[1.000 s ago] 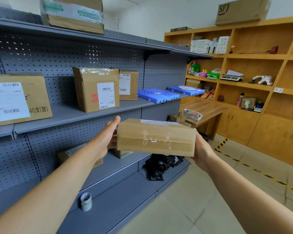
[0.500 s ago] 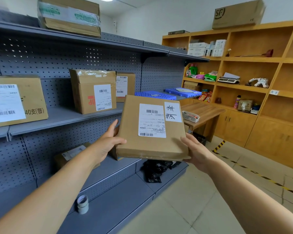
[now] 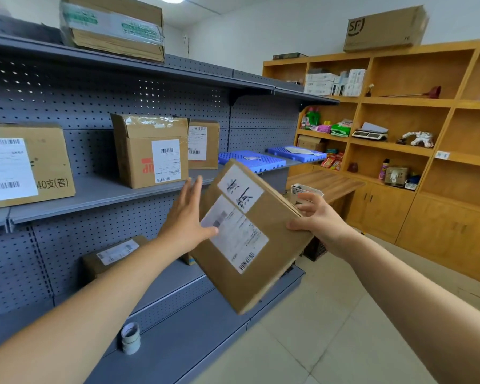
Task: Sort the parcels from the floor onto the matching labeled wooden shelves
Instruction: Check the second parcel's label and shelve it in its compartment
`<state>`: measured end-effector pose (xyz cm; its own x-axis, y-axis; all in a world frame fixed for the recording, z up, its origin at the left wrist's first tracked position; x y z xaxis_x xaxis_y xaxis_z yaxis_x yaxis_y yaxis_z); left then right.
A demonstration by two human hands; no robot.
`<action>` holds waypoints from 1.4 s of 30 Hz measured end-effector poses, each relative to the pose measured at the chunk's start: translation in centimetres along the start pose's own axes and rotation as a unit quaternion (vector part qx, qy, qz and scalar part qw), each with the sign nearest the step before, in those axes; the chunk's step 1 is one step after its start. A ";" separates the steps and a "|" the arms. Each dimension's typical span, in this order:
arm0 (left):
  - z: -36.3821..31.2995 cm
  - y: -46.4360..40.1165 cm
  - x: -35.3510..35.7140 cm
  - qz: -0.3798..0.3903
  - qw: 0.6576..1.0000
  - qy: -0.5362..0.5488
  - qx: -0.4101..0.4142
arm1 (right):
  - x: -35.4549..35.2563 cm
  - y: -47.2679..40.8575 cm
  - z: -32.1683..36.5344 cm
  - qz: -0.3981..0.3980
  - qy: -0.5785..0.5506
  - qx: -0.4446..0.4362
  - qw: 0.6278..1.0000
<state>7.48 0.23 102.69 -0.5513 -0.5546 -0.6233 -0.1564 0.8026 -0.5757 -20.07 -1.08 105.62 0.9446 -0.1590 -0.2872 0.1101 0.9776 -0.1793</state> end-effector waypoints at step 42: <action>1.0 -0.4 6.5 0.260 0.860 0.387 -0.209 | -2.3 2.2 -4.2 -0.309 0.203 0.015 0.929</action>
<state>4.77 -3.95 98.37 -0.9906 0.0852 -0.1073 0.0840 0.9963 0.0155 -23.34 0.89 101.92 0.5048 -0.7237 -0.4705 0.6066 0.6852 -0.4031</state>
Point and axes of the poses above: each hand's wrist, its own y-axis away from the middle knuckle, its own x-axis out of the palm, z = x × y, the point moved 1 cm from there along -y, towards the middle knuckle, and after that the axes turned 14 degrees about -z, right-handed, at the moved point
